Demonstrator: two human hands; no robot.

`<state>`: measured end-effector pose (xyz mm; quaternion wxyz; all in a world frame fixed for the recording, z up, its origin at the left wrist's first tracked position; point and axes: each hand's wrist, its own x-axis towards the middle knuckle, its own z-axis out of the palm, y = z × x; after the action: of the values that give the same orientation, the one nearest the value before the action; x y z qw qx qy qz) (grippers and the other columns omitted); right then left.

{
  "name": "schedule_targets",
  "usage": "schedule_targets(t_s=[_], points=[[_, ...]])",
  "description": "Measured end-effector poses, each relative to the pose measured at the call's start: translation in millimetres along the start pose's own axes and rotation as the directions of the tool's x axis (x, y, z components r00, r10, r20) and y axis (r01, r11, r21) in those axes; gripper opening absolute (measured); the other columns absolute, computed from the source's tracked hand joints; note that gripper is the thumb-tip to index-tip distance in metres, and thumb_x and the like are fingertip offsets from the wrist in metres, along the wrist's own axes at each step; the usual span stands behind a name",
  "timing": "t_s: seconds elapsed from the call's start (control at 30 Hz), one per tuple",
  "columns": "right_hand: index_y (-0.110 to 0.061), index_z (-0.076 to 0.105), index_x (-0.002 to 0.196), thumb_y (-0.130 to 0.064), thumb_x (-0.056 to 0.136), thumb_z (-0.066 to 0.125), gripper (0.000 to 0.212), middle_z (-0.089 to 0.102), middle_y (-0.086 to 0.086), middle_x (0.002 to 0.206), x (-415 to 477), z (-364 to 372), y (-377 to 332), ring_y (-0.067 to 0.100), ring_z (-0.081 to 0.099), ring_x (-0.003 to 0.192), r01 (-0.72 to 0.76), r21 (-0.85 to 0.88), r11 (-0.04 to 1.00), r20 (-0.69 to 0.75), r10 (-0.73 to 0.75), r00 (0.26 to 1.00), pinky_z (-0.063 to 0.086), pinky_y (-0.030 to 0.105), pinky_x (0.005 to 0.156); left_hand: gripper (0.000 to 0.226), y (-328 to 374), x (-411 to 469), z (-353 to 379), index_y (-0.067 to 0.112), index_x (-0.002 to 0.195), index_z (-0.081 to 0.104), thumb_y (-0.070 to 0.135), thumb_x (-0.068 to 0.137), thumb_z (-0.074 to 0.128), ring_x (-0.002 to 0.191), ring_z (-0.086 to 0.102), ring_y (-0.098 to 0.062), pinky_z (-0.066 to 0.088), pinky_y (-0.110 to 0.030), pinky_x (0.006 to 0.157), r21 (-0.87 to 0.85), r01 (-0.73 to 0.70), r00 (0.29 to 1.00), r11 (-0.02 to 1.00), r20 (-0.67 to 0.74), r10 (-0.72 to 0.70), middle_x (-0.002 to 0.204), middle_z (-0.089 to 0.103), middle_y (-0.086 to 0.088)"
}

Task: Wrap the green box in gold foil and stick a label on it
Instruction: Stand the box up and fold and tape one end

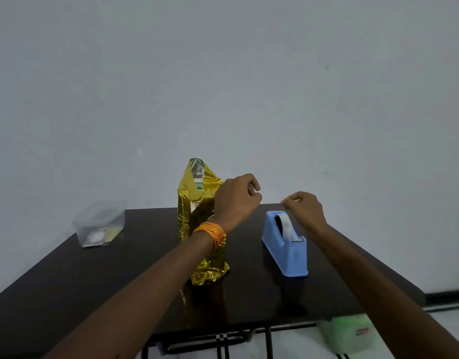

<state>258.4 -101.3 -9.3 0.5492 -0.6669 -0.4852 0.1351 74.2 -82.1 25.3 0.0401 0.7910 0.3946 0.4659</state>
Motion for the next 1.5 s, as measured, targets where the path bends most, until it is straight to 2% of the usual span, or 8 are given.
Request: schedule_targets(t_s=[0.17,0.3,0.47,0.77,0.97,1.2,1.4,1.5], points=[[-0.012,0.054,0.070,-0.021,0.088,0.065,0.023,0.050,0.010,0.071,-14.1,-27.8,43.8,0.021,0.043,0.069,-0.075,-0.072,0.995,0.072,0.080,0.994,0.036,0.030,0.063,0.011,9.9,-10.0,30.1,0.020,0.088,0.067,0.016,0.083,0.058,0.079,0.063,-0.020,0.049,-0.033,0.067,0.240,-0.164,0.986,0.957,0.019,0.165,0.082,0.070,0.002],[-0.015,0.044,0.066,-0.025,0.088,0.065,0.032,0.038,0.007,0.066,-22.2,-31.9,58.9,0.020,0.035,0.067,-0.082,-0.044,0.996,0.115,0.086,0.990,0.031,0.032,0.061,0.011,0.4,-12.2,46.8,0.022,0.083,0.071,0.015,0.082,0.061,0.077,0.065,-0.016,0.054,-0.033,0.066,0.103,-0.054,0.994,0.993,0.104,0.044,0.079,0.070,0.006],[-0.013,0.063,0.062,-0.029,0.087,0.068,0.031,0.052,0.001,0.065,-21.0,-27.1,53.8,0.012,0.043,0.058,-0.200,-0.041,0.979,0.178,0.204,0.963,0.030,0.024,0.054,0.016,-7.0,-23.9,71.3,0.016,0.085,0.077,0.009,0.081,0.063,0.086,0.068,-0.019,0.058,-0.035,0.076,-0.063,0.137,0.938,0.989,0.328,-0.109,0.089,0.074,-0.001],[-0.007,0.060,0.070,-0.017,0.089,0.071,0.024,0.050,0.001,0.056,-26.8,-29.5,44.2,0.011,0.035,0.052,-0.434,0.129,0.891,0.261,0.392,0.882,0.025,0.022,0.047,0.020,-16.2,-43.0,110.6,0.012,0.094,0.075,0.017,0.075,0.076,0.094,0.066,-0.022,0.052,-0.032,0.075,-0.141,0.246,0.838,0.959,0.528,-0.138,0.100,0.072,-0.006],[-0.009,0.061,0.069,-0.010,0.089,0.070,0.022,0.058,-0.001,0.057,-32.2,-30.9,31.5,0.005,0.045,0.040,-0.469,0.150,0.871,0.281,0.417,0.864,0.031,0.016,0.035,0.039,-17.4,-46.3,112.9,-0.003,0.081,0.067,0.031,0.071,0.082,0.074,0.057,-0.016,0.048,-0.038,0.066,-0.170,0.220,0.846,0.961,0.524,-0.100,0.092,0.070,-0.018],[-0.004,0.067,0.077,-0.013,0.088,0.074,0.016,0.067,0.003,0.076,-28.8,-25.4,22.7,0.003,0.046,0.048,-0.325,0.132,0.936,0.187,0.299,0.936,0.034,0.015,0.045,0.039,-15.7,-50.5,114.8,0.010,0.070,0.057,0.034,0.071,0.087,0.070,0.054,-0.019,0.046,-0.036,0.064,-0.184,0.175,0.877,0.967,0.476,-0.068,0.080,0.065,-0.014],[-0.005,0.063,0.064,-0.008,0.082,0.079,0.025,0.052,-0.006,0.042,-30.2,-24.7,20.8,0.007,0.039,0.043,-0.342,0.117,0.932,0.157,0.323,0.933,0.030,0.016,0.036,0.039,-13.7,-53.5,112.7,0.008,0.074,0.062,0.037,0.071,0.087,0.078,0.061,-0.025,0.050,-0.041,0.070,-0.151,0.156,0.890,0.976,0.451,-0.073,0.088,0.069,-0.014],[-0.004,0.063,0.066,-0.010,0.083,0.079,0.024,0.059,0.000,0.056,-28.4,-27.0,17.8,0.011,0.035,0.051,-0.391,0.124,0.912,0.172,0.368,0.914,0.030,0.021,0.045,0.036,-13.1,-55.1,111.7,0.010,0.079,0.065,0.038,0.071,0.087,0.084,0.064,-0.025,0.051,-0.040,0.072,-0.136,0.144,0.896,0.980,0.438,-0.071,0.092,0.070,-0.010]])
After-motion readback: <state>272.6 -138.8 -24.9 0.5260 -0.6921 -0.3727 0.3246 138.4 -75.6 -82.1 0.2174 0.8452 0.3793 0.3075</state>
